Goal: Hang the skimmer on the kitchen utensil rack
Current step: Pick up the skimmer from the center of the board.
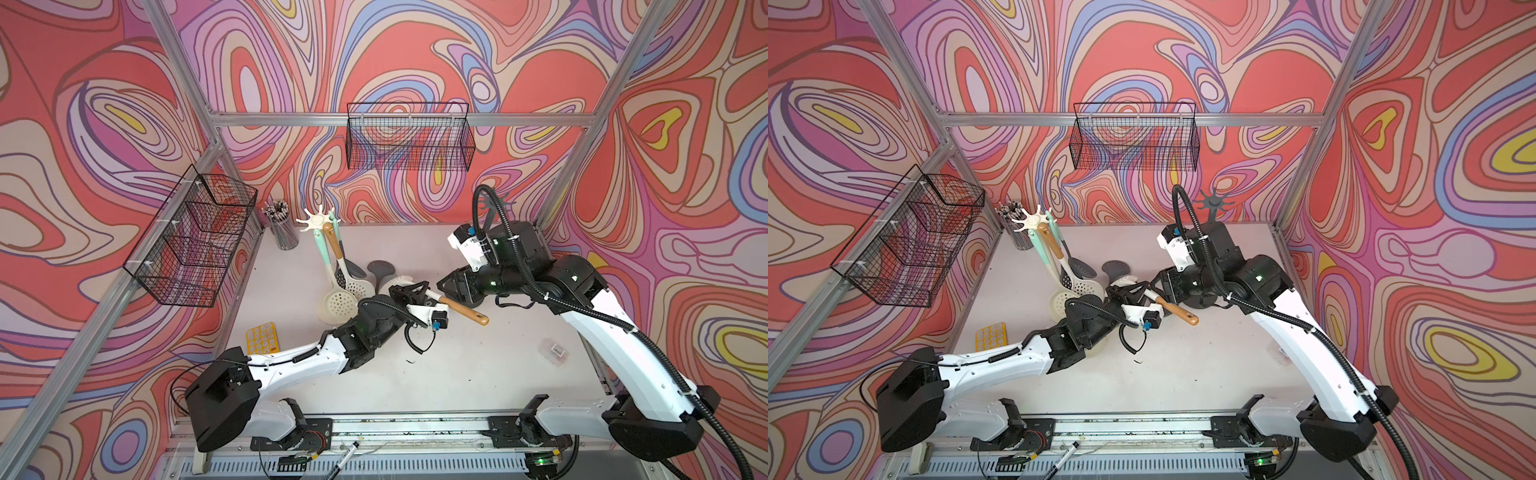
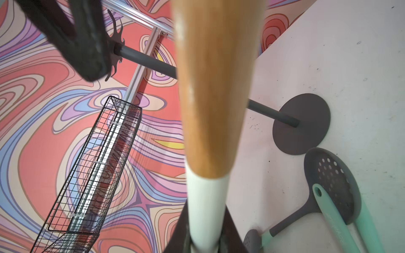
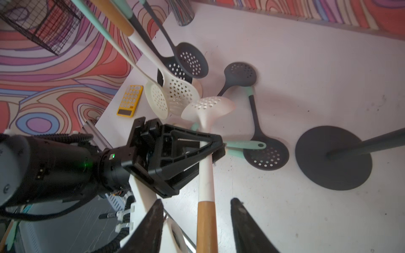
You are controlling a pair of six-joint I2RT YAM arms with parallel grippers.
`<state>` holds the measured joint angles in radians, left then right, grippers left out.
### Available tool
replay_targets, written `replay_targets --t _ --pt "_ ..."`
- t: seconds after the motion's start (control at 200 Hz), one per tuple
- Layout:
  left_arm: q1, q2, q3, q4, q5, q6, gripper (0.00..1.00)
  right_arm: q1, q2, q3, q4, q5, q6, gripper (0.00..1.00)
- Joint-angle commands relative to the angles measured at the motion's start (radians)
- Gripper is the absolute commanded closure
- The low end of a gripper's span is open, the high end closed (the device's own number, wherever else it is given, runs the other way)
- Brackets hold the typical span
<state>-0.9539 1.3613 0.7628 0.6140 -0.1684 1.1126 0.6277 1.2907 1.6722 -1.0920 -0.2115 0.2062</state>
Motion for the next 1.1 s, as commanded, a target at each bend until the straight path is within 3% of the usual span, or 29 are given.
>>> replay_targets --t 0.0,0.15,0.255,0.381,0.501,0.786,1.097 --pt "0.004 -0.023 0.025 -0.047 -0.023 -0.083 0.99 0.001 -0.037 0.019 0.11 0.128 0.015 0.47" --pt "0.006 -0.062 0.109 -0.316 -0.031 -0.289 0.98 0.001 -0.095 -0.019 0.248 0.245 0.003 0.44" --pt "0.014 -0.093 0.182 -0.534 0.006 -0.499 0.98 0.001 -0.127 -0.074 0.327 0.295 -0.021 0.44" --pt "0.056 -0.103 0.281 -0.784 0.131 -0.717 0.98 0.001 -0.162 -0.127 0.408 0.326 -0.037 0.44" --pt "0.097 -0.118 0.334 -0.904 0.267 -0.872 0.98 0.001 -0.216 -0.189 0.517 0.315 -0.046 0.44" --pt "0.224 -0.228 0.275 -0.886 0.567 -1.117 0.98 0.002 -0.303 -0.345 0.686 0.176 -0.071 0.44" --pt "0.258 -0.323 0.212 -0.792 0.748 -1.242 0.98 0.002 -0.305 -0.527 0.92 -0.194 -0.074 0.45"
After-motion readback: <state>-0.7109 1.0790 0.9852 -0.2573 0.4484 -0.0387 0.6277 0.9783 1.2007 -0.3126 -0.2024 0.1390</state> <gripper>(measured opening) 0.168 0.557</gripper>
